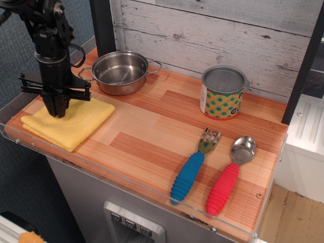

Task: Move the yellow cloth near the blue fork

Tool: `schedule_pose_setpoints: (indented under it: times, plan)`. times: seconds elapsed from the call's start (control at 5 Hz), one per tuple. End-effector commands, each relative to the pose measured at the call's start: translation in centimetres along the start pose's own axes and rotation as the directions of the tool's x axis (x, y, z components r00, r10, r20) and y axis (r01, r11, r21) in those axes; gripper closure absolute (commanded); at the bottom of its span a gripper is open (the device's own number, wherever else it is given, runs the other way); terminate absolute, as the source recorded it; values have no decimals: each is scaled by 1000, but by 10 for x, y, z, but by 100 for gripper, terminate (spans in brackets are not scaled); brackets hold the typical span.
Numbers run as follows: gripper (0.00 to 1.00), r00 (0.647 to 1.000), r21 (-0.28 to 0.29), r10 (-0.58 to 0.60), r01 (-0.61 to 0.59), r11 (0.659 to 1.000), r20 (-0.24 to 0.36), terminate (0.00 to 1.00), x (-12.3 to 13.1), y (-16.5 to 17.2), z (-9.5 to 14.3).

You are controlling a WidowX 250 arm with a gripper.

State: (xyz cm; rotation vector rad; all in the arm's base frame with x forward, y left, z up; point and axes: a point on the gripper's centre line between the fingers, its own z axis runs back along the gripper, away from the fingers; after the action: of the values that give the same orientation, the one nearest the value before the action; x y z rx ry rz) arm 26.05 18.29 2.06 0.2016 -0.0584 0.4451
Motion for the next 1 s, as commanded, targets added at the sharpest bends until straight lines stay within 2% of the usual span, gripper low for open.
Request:
schedule_pose_setpoints:
  times: [0.0, 0.2, 0.4, 0.8]
  plan:
    - [100, 1000, -8, -13, 14, 1000, 20, 0, 3, -8, 12]
    - [100, 1000, -28, -6, 6, 1000, 8, 0, -4, -15, 17]
    - [100, 1000, 4, -21, 21, 1000, -5, 0, -7, -22, 16]
    - [100, 1000, -3, -22, 22, 1000, 9, 0, -11, -37, 13]
